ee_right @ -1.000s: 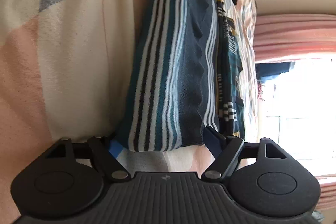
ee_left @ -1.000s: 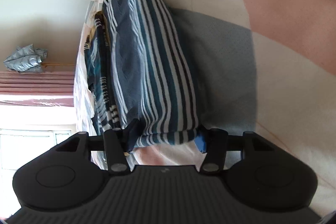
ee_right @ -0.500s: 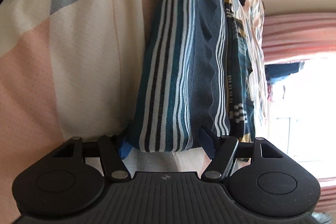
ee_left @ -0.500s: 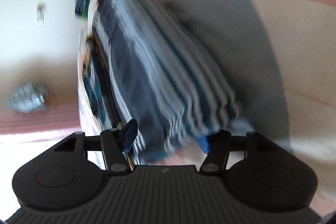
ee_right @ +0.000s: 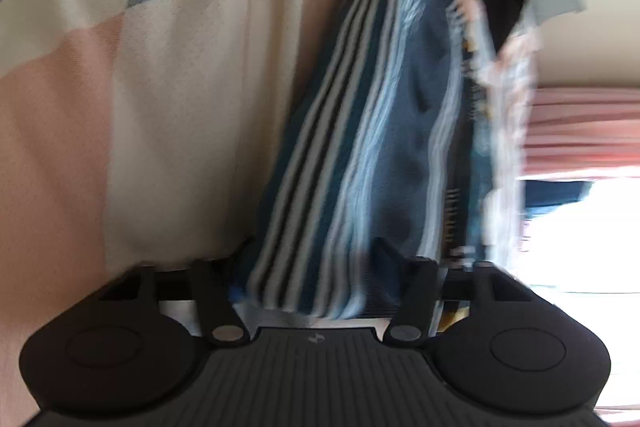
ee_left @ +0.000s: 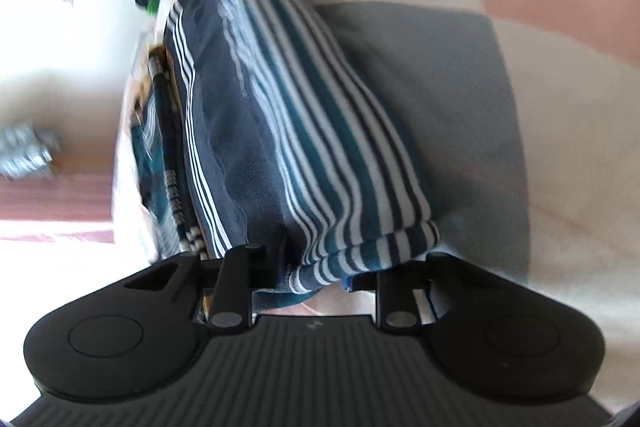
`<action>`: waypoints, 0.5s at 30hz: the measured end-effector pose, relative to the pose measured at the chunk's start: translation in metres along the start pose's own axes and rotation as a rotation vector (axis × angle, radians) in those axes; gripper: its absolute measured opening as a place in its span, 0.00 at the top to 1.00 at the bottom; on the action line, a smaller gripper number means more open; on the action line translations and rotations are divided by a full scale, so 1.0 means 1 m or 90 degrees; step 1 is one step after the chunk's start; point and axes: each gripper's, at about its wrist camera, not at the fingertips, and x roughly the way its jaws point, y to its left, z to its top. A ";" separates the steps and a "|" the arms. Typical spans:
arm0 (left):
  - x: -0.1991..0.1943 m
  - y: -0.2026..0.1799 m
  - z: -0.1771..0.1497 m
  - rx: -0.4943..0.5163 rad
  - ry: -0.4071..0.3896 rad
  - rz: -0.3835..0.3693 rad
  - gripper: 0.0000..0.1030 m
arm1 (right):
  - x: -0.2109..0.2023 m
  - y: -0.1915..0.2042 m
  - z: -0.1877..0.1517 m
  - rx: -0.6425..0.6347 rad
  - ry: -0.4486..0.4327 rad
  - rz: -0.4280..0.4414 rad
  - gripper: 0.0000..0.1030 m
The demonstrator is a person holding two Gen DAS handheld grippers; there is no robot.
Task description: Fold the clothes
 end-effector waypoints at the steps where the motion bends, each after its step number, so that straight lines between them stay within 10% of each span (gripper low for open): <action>1: -0.003 0.013 0.003 -0.050 0.009 -0.031 0.81 | -0.001 -0.011 0.000 0.028 0.002 0.033 0.65; 4: -0.006 0.067 0.000 -0.241 0.042 -0.145 0.84 | -0.002 -0.057 0.000 0.162 0.009 0.164 0.71; 9: 0.015 0.187 -0.060 -0.733 0.064 -0.313 0.88 | 0.016 -0.193 -0.068 0.616 -0.052 0.467 0.82; 15: 0.060 0.268 -0.158 -1.117 -0.002 -0.244 0.89 | 0.076 -0.309 -0.196 0.953 -0.162 0.553 0.84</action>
